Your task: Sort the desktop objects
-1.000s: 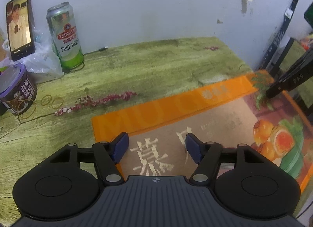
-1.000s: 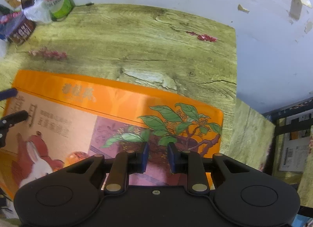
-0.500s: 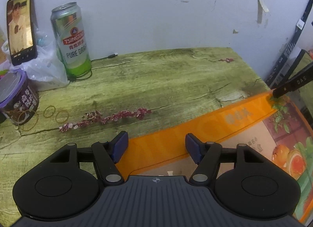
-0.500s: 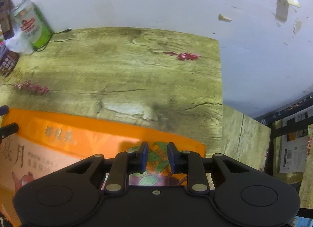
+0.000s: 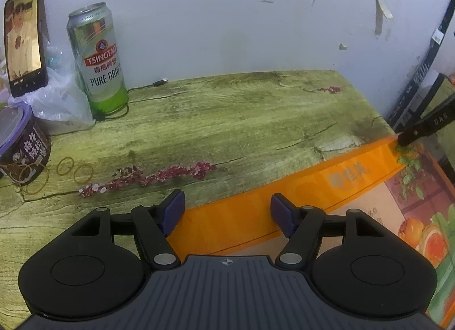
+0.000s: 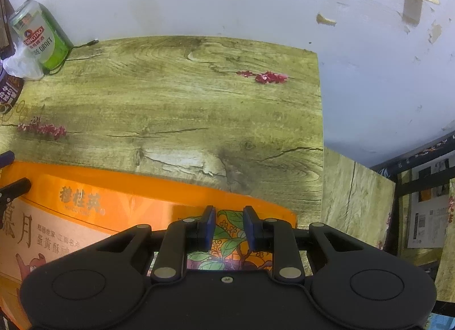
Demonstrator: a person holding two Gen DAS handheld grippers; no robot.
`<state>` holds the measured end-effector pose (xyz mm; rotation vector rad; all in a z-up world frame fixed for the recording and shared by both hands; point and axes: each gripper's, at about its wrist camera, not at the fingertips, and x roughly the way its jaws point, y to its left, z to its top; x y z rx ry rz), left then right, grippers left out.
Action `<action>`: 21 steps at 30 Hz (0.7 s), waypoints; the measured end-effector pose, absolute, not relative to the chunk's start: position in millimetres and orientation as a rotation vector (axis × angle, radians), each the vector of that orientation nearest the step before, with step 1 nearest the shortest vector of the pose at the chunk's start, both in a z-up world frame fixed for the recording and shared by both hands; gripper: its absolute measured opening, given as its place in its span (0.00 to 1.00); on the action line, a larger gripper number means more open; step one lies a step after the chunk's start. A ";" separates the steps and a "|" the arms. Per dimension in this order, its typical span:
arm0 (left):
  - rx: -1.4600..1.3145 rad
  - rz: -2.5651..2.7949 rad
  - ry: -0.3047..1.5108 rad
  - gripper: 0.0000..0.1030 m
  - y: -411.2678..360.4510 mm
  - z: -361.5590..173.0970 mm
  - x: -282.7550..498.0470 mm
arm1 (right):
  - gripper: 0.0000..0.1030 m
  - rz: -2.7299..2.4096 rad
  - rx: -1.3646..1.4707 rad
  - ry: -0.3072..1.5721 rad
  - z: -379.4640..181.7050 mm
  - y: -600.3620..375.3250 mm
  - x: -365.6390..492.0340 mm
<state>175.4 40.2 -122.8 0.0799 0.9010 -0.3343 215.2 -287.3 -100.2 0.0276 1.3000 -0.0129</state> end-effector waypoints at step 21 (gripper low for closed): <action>0.103 -0.409 0.936 0.66 30.3 -96.6 75.3 | 0.23 0.064 0.007 1.272 -88.9 -276.0 151.6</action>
